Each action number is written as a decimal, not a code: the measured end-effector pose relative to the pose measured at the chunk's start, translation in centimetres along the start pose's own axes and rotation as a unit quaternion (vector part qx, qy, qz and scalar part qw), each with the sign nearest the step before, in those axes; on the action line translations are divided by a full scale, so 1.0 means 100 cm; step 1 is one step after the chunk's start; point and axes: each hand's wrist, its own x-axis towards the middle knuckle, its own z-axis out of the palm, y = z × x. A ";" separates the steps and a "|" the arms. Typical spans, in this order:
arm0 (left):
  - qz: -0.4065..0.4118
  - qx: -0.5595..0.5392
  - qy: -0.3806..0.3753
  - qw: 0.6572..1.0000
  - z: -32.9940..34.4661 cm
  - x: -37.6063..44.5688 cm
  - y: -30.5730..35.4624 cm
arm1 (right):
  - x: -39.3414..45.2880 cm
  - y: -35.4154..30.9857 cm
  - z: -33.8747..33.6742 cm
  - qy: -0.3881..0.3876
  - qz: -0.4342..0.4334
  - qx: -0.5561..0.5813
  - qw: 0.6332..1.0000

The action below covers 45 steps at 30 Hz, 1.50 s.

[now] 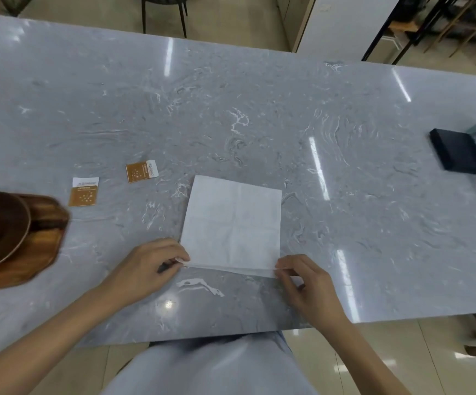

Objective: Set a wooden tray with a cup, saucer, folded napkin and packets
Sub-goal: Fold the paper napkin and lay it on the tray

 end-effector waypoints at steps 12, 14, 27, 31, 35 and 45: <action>0.035 0.078 0.009 0.996 0.001 0.011 -0.004 | -0.005 -0.002 0.010 0.007 0.024 -0.049 0.998; 0.052 0.103 0.061 0.991 0.004 0.032 0.000 | 0.014 -0.016 0.016 0.062 0.063 -0.063 0.994; -0.107 0.287 -0.038 0.951 0.052 0.128 -0.008 | 0.117 -0.010 0.067 -0.045 0.151 -0.187 0.970; -0.124 0.277 -0.026 0.952 0.050 0.125 -0.012 | 0.116 -0.006 0.065 -0.035 0.170 -0.175 0.969; -0.121 0.265 -0.053 0.955 0.041 0.128 -0.016 | 0.117 0.002 0.056 -0.036 0.178 -0.165 0.969; -0.148 0.174 -0.163 0.960 -0.033 0.201 -0.042 | 0.201 0.026 -0.013 -0.172 0.231 -0.136 0.948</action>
